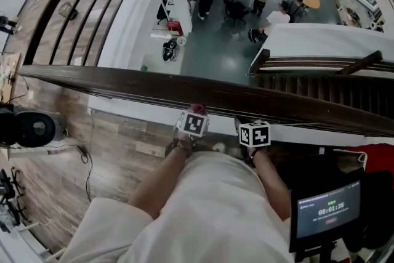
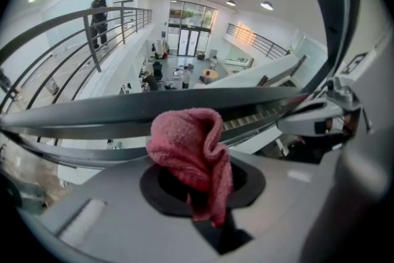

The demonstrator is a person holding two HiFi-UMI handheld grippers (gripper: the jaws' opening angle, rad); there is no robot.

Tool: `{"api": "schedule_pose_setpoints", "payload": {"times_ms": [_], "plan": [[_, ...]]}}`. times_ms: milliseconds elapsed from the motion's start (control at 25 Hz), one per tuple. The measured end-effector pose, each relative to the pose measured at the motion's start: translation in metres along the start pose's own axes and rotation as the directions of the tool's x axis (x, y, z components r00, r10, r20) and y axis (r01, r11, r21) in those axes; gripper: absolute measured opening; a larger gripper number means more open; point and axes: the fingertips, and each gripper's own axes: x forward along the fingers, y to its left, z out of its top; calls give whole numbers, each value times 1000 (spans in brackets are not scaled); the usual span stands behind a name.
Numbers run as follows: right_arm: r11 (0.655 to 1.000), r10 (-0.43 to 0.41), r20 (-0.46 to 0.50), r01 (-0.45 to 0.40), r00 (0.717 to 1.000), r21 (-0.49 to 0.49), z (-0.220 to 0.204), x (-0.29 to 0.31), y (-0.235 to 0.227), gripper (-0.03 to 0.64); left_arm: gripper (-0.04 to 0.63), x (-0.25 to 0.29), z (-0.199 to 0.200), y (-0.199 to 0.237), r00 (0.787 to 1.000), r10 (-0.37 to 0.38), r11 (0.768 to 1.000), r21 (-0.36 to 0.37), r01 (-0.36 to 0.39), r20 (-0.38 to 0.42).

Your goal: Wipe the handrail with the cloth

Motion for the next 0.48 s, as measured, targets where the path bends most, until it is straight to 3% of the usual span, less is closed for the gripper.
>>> {"api": "schedule_pose_setpoints", "payload": {"times_ms": [120,280,360,480], "plan": [[1000,-9,-4,9,1000,13,-2,-2,2,3,86,0,10,-21,999,-44,994,104,42,17],[1000,-30,22,30,999,5,3,-4,1,3,86,6,17,-53,989,-145,964,225,139,11],[998,-50,31,49,998,29,7,-3,0,3,86,10,18,-57,983,-181,954,240,178,-9],[997,-72,38,70,997,44,11,0,6,3,87,8,19,-38,986,-168,959,229,167,-16]]}}
